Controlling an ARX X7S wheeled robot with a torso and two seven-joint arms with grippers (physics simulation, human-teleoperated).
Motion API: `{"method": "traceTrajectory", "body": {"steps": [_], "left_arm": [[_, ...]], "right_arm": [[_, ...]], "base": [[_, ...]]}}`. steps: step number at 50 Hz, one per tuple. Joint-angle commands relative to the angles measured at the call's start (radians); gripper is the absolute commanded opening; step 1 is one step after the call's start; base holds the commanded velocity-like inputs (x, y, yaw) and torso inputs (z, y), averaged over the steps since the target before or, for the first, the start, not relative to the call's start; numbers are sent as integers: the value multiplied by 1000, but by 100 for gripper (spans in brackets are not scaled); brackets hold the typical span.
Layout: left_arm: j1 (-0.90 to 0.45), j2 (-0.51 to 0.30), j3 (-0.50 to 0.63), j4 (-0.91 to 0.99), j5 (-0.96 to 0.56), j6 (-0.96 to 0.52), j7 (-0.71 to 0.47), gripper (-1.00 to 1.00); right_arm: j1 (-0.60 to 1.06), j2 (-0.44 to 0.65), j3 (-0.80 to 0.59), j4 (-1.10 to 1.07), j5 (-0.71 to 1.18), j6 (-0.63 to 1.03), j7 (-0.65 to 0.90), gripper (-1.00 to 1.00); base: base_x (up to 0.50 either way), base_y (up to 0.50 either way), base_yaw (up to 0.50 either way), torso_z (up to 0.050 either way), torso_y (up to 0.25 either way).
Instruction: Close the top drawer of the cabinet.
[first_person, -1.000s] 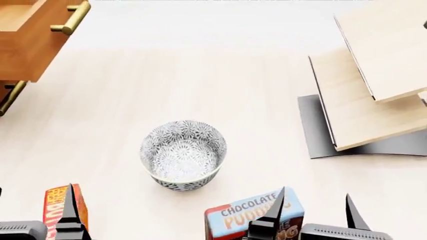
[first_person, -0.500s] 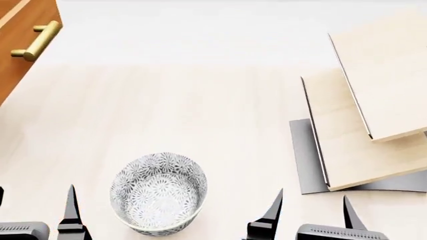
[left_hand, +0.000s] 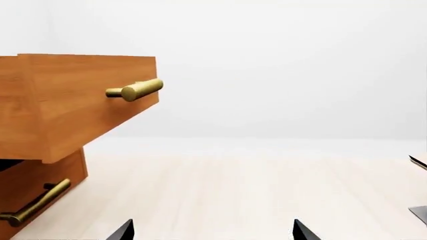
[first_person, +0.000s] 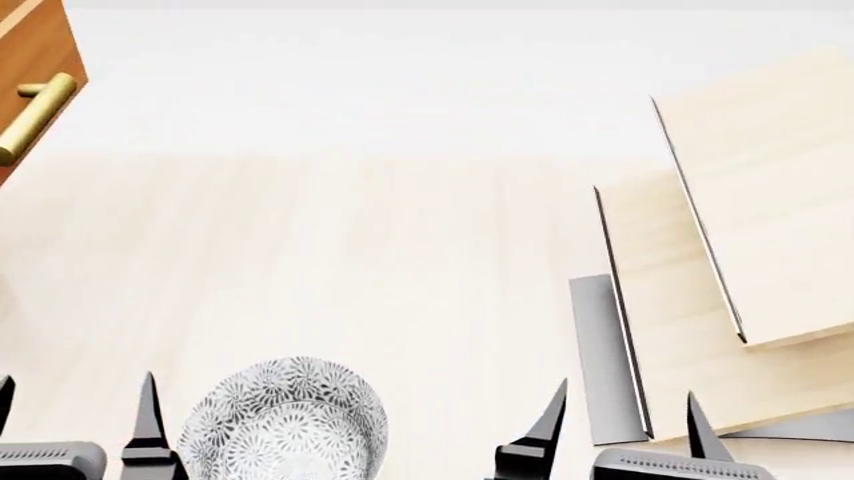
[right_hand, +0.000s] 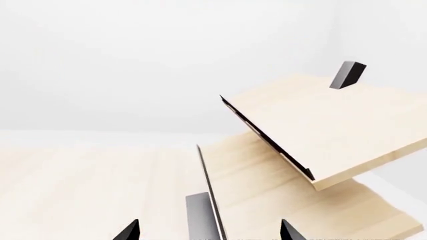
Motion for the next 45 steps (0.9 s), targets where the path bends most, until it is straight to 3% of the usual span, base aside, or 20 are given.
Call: {"method": "traceTrajectory", "body": {"steps": [1, 10, 45], "left_arm": [[-7, -3, 6, -15, -4, 3, -2, 100], [-9, -5, 13, -18, -5, 4, -6, 100], [-28, -14, 24, -53, -23, 14, -11, 100]], "right_arm": [[3, 2, -10, 5, 1, 6, 6, 100], [6, 6, -14, 8, 1, 8, 10, 100], [5, 14, -24, 26, 13, -21, 22, 100]], "base": [[0, 0, 0, 0, 0], [98, 0, 0, 0, 0], [451, 20, 0, 0, 0]]}}
